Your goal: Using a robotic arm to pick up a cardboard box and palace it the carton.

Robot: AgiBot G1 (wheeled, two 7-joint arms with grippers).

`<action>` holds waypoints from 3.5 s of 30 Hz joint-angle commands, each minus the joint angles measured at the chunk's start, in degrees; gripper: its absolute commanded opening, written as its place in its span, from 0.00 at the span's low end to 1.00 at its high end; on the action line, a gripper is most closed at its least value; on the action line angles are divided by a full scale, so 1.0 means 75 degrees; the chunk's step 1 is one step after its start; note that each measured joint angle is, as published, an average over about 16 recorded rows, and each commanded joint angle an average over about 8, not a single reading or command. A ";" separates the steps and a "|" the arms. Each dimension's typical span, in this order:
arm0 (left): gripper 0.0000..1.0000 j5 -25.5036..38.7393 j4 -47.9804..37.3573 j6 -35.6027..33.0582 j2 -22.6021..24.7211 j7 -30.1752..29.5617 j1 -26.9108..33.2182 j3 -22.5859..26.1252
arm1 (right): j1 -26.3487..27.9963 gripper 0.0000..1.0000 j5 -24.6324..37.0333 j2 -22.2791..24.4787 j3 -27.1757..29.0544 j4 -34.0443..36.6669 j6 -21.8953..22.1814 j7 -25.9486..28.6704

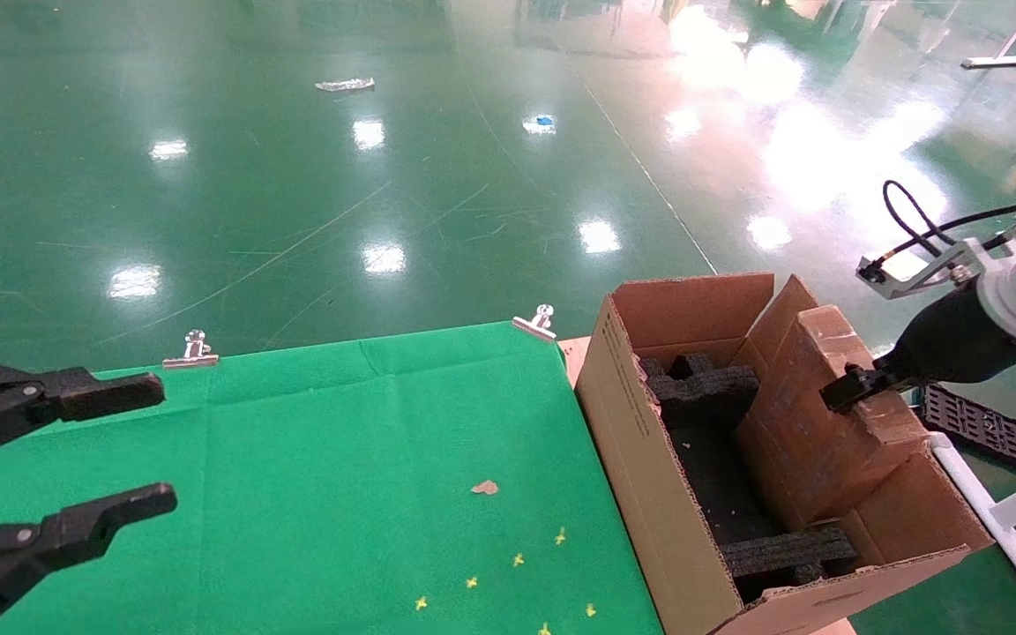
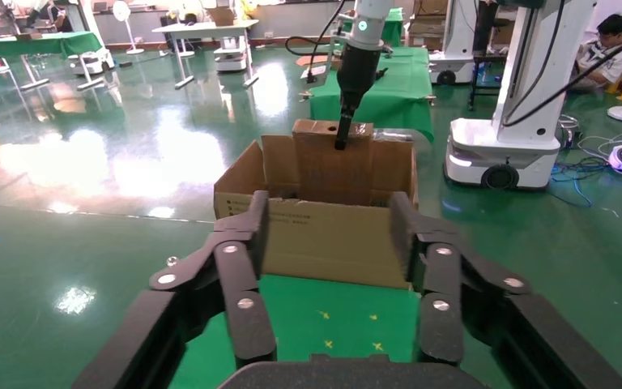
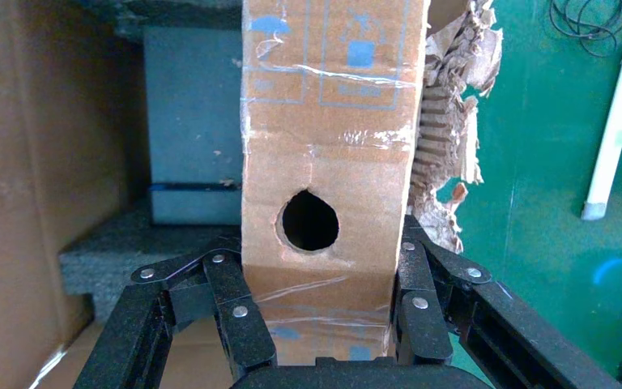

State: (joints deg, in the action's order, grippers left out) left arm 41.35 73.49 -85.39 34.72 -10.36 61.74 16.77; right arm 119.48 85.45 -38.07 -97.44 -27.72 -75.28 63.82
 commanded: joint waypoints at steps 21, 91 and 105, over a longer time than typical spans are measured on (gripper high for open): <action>1.00 -0.0007 0.0000 0.0004 -0.0004 0.0005 0.0002 0.0010 | -0.2637 0.00 -0.1001 -0.0700 0.0374 0.1502 0.2010 -0.0803; 1.00 -0.0026 -0.0003 0.0019 -0.0016 0.0020 0.0007 0.0037 | 0.1833 1.00 -0.1285 0.0463 0.0985 -0.0561 0.0307 -0.2501; 1.00 -0.0029 -0.0009 0.0017 -0.0016 0.0024 0.0011 0.0044 | -0.0133 1.00 -0.2224 0.0485 0.3021 -0.1764 -0.0041 -0.3438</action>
State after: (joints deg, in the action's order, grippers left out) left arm 41.13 73.43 -85.26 34.61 -10.18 61.83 17.10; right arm 118.48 68.77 -34.44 -74.78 -40.96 -75.59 38.03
